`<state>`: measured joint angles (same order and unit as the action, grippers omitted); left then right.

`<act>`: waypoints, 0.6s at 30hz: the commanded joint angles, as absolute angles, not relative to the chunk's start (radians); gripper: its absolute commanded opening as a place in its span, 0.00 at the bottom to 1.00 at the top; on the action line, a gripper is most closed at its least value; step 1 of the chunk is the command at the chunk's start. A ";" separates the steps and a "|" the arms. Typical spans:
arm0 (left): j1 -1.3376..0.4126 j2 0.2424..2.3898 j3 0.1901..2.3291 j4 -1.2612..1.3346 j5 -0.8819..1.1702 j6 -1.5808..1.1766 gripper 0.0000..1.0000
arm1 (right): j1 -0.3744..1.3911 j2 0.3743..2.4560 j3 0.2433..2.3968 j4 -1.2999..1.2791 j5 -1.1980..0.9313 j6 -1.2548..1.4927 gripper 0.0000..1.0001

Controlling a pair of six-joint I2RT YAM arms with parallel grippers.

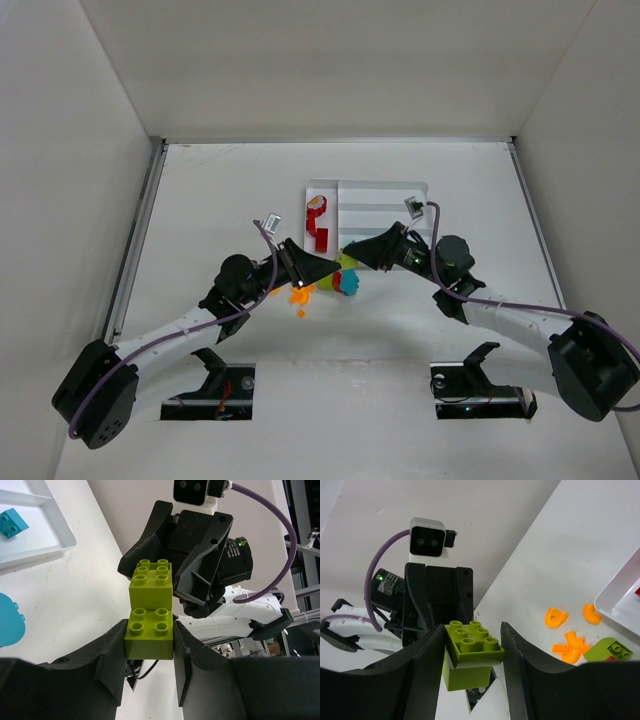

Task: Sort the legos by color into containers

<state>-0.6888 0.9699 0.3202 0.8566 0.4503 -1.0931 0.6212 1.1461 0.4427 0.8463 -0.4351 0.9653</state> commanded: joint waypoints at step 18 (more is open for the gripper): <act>-0.723 1.026 0.282 0.956 0.500 -1.057 0.13 | 0.533 1.244 0.594 0.911 -0.457 0.954 0.39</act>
<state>-0.7147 1.0214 0.2955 0.9207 0.4450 -1.0813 0.5461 1.2335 0.5373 0.8398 -0.4881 0.9714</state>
